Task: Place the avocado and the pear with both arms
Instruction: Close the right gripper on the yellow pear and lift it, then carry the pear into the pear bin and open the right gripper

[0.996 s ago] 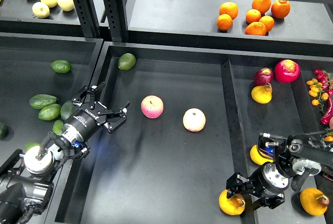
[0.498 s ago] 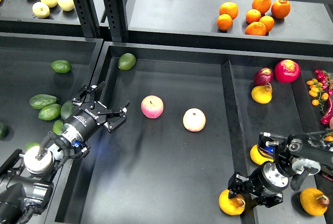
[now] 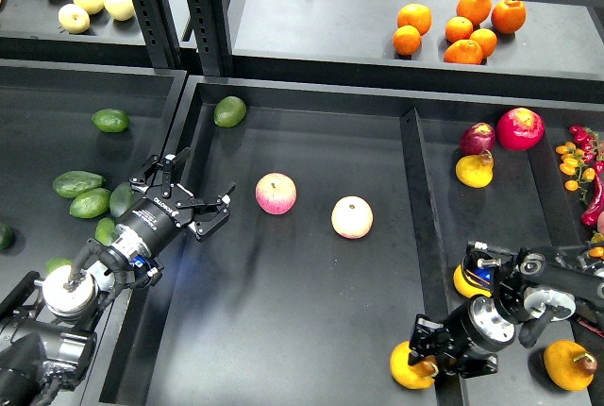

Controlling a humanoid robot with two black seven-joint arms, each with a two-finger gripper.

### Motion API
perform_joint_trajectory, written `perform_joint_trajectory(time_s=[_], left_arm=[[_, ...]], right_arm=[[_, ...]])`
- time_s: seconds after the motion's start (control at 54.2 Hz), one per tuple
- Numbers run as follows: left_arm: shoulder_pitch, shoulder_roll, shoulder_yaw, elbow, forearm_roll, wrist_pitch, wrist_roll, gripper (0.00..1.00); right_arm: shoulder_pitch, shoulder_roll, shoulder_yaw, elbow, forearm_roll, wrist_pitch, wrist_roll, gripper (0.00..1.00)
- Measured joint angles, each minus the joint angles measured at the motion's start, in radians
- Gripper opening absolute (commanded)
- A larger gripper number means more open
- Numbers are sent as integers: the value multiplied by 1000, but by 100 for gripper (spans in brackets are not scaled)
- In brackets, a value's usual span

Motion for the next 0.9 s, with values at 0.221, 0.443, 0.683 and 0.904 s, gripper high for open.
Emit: perform_joint_trajectory(time_s=[0.221,0.443,0.683,0.904], left_arm=[[1,0,0,0,0,0,0,99],[3,0,0,0,0,-1,0,99],[3,0,2,0,0,-1,0,99],[3,0,3,0,0,-1,0,99]], right_arm=[[47,-34,72,32,212,0,1,17],[83,-193,94,50,279,0,0,17],[73,-373,83,68,297,0,0,18],[-1,-450,75,74,293,0,0,18]])
